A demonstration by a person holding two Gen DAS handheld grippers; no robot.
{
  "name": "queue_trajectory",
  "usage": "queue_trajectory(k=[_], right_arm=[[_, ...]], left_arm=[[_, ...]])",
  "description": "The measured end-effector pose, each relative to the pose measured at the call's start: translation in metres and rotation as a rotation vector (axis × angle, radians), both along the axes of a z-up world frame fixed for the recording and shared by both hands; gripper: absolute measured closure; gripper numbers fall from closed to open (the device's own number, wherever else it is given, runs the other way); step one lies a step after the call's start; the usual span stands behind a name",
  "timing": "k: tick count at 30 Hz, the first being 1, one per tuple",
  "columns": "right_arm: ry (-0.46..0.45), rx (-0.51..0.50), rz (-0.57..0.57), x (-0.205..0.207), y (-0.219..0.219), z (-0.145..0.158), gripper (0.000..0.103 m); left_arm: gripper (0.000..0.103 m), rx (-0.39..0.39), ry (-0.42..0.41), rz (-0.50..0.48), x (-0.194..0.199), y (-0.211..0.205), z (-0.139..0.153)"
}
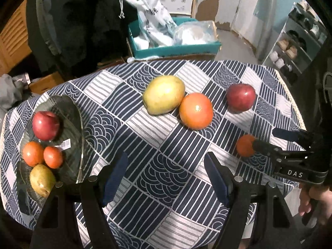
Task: Organize fruits
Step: 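Grasp a small tangerine with the right gripper while the left gripper approaches a large orange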
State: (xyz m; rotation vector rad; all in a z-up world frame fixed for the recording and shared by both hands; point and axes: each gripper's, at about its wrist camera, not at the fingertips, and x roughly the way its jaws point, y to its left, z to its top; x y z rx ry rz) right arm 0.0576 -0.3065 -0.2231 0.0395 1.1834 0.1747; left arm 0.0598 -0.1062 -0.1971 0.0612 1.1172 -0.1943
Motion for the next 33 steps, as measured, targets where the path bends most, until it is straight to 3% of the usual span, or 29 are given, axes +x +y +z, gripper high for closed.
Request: queue_trajectory(k=[8,16,22,33], right_arm=[[0.077,-0.007,0.004,0.005,0.004,-0.031,0.025],[0.111,-0.021,0.008,0.006,0.007,-0.046,0.032],[0.133,-0.005,0.019,0.007,0.011,-0.055,0.054],[0.059,-0.016,-0.022,0.027,-0.001,-0.041,0.058]], left_arm=[[0.026,0.043,0.045,-0.003,0.007,-0.004,-0.029],[0.026,0.030,0.080,0.002,0.017,-0.010,-0.041],[0.026,0.014,0.086,-0.002,0.026,-0.017,-0.042],[0.023,-0.067,0.094,0.018,0.055,-0.031,-0.043]])
